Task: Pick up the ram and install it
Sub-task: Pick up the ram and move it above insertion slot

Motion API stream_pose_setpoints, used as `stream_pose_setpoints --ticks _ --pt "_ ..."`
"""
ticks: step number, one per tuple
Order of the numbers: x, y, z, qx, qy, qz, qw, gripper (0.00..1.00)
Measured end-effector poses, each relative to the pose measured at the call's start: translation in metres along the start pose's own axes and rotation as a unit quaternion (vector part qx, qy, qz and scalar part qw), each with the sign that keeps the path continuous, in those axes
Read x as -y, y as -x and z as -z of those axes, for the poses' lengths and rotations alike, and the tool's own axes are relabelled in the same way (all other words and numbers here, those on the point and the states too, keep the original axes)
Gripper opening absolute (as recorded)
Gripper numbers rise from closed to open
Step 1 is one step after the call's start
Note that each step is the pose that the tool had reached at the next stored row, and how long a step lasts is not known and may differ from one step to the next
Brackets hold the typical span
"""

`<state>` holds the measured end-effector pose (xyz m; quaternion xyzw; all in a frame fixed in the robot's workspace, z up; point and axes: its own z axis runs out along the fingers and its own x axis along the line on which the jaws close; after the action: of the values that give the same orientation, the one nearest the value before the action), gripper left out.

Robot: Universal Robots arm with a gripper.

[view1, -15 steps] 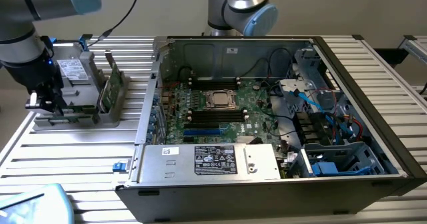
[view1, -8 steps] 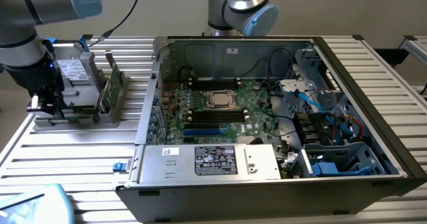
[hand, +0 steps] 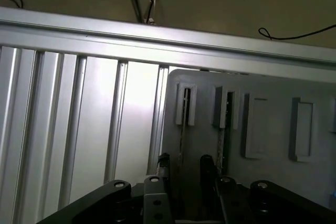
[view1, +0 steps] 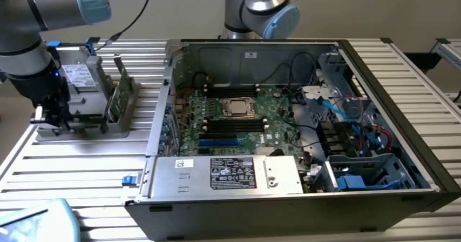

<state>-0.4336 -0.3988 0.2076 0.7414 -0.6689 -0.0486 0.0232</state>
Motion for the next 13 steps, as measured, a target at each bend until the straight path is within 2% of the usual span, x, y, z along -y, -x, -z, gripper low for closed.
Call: stream_pose_setpoints --ticks 4,13 --pt "0.0002 -0.0001 -0.0032 -0.0017 0.0002 0.0 1.0 0.37" --pt "0.0006 -0.0003 -0.008 -0.0019 0.0002 0.0 1.0 0.37"
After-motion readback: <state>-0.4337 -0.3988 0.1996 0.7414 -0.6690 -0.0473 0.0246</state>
